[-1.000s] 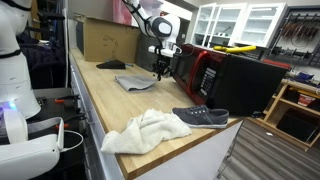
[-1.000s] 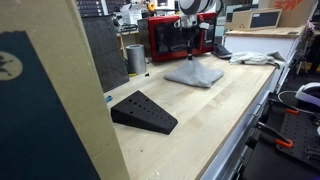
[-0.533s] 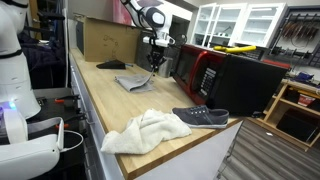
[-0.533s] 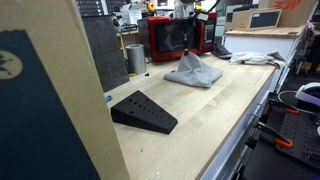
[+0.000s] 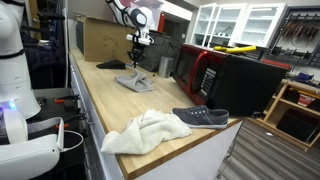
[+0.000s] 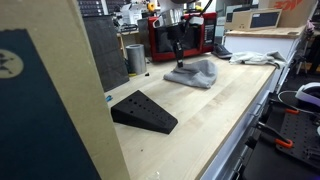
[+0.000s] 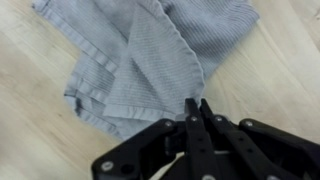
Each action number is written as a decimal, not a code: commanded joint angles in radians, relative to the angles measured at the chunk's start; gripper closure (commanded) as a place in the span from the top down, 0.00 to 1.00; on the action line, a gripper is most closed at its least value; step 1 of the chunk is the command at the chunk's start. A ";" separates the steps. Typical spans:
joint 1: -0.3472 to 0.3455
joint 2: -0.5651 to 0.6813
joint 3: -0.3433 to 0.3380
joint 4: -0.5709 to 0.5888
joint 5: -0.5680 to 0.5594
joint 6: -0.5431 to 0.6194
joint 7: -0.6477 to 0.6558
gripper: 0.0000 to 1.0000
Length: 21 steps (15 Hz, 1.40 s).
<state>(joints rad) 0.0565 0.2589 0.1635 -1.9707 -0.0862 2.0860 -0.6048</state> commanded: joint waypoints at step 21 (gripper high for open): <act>0.118 -0.660 -0.085 -0.539 -0.028 -0.574 -0.965 0.01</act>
<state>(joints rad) 0.1529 -0.3121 0.1191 -2.4731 -0.0858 1.5788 -1.4567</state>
